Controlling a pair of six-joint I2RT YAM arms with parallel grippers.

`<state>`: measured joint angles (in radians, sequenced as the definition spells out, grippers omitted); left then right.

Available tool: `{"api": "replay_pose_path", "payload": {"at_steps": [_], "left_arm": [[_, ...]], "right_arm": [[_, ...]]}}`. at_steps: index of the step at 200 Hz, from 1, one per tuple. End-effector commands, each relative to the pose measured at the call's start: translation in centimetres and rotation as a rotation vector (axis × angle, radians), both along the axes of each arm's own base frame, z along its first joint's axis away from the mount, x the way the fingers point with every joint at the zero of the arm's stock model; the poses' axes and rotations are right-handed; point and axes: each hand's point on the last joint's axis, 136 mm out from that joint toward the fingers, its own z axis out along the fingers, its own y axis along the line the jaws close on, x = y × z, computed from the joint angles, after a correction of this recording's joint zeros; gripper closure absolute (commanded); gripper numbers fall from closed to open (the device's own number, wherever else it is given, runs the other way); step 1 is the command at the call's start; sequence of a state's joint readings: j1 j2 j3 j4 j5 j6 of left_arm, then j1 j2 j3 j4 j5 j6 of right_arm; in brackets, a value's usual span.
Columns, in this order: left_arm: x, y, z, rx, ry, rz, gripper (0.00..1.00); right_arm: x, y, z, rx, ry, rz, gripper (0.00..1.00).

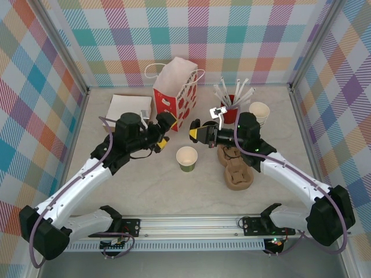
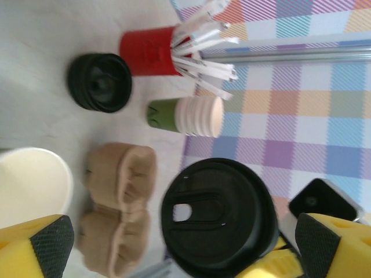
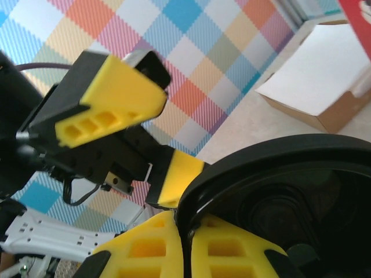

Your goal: Pack the takeout coffee

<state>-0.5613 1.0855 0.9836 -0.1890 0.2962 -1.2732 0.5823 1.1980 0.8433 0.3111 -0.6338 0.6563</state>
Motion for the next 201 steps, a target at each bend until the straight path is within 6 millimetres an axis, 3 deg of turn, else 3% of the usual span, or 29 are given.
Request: {"api": "replay_pose_path", "payload": {"at_steps": [1, 88, 201], "left_arm": [[0.0, -1.8, 1.9, -0.222, 0.069, -0.038, 0.00], [-0.1, -3.9, 2.1, -0.322, 0.134, -0.116, 0.00], [-0.2, -5.4, 2.2, -0.349, 0.125, -0.170, 0.16]], "right_arm": [[-1.2, 0.5, 2.1, 0.046, -0.119, 0.097, 0.93], [-1.0, 1.4, 3.8, 0.085, -0.150, 0.141, 0.94], [-1.5, 1.4, 5.0, 0.123, -0.158, 0.157, 0.94]]}}
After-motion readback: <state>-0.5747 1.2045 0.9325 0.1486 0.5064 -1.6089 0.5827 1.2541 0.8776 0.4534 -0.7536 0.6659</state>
